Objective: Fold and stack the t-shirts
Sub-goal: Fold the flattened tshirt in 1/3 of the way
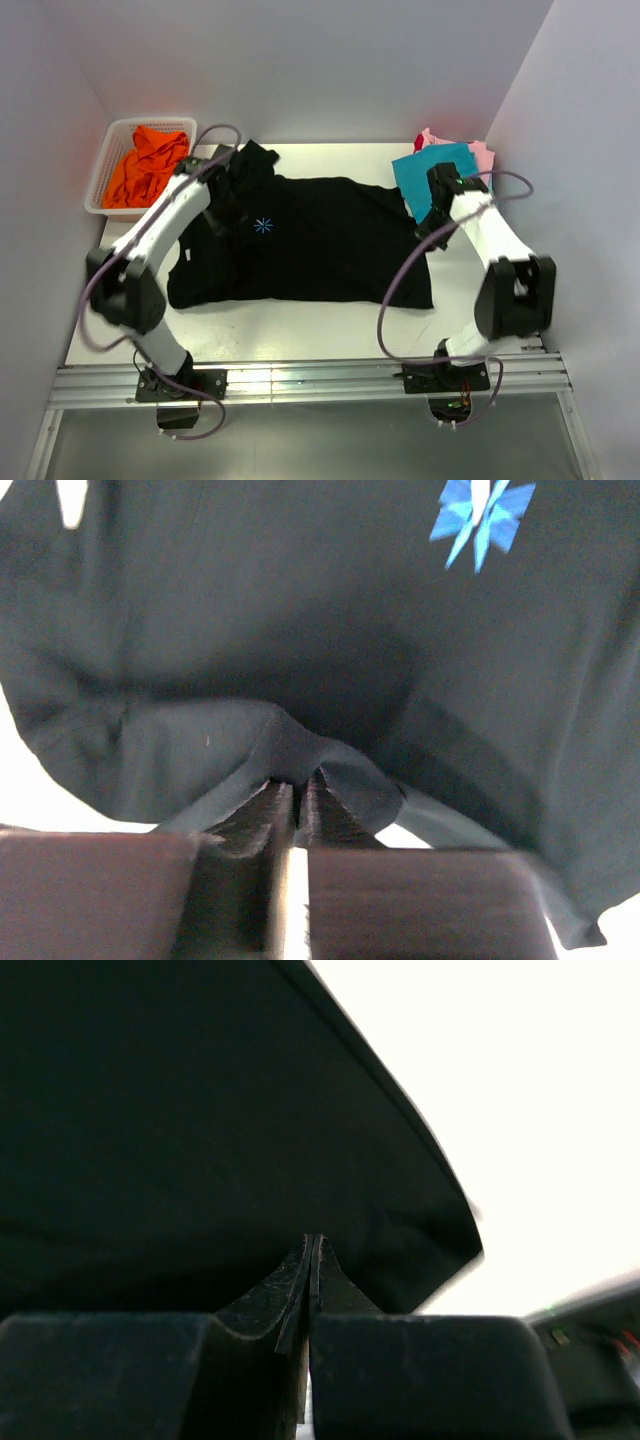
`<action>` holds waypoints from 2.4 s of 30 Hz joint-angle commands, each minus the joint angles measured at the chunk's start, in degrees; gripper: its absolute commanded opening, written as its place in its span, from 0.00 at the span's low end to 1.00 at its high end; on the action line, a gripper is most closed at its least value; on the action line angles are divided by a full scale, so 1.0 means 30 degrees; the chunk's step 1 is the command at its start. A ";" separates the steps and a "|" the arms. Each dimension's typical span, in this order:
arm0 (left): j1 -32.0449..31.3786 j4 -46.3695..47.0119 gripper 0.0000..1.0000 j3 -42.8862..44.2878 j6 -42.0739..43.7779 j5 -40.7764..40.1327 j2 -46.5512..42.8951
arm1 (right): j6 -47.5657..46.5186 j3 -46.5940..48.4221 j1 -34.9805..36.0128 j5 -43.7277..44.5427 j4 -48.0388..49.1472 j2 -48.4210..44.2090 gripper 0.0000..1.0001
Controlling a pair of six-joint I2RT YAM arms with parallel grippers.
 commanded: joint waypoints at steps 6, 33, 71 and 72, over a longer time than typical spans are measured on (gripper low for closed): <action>0.1743 0.1684 0.95 0.6658 0.6051 0.3305 0.9011 | -0.0385 0.6281 -0.0305 0.0551 0.0338 0.6424 0.92; 0.3998 0.5168 0.93 -0.4643 0.6549 0.3512 -0.1117 | -0.0269 -0.1916 -0.0364 -0.1060 0.1538 0.0479 0.80; 0.5874 0.5726 0.89 -0.7575 0.6843 0.4216 -0.3550 | 0.0229 -0.6341 0.0837 -0.0942 0.2329 -0.1338 0.53; 0.5874 0.5697 0.89 -0.7663 0.6872 0.4216 -0.3609 | 0.0200 -0.6341 0.0866 -0.0942 0.2329 -0.1309 0.53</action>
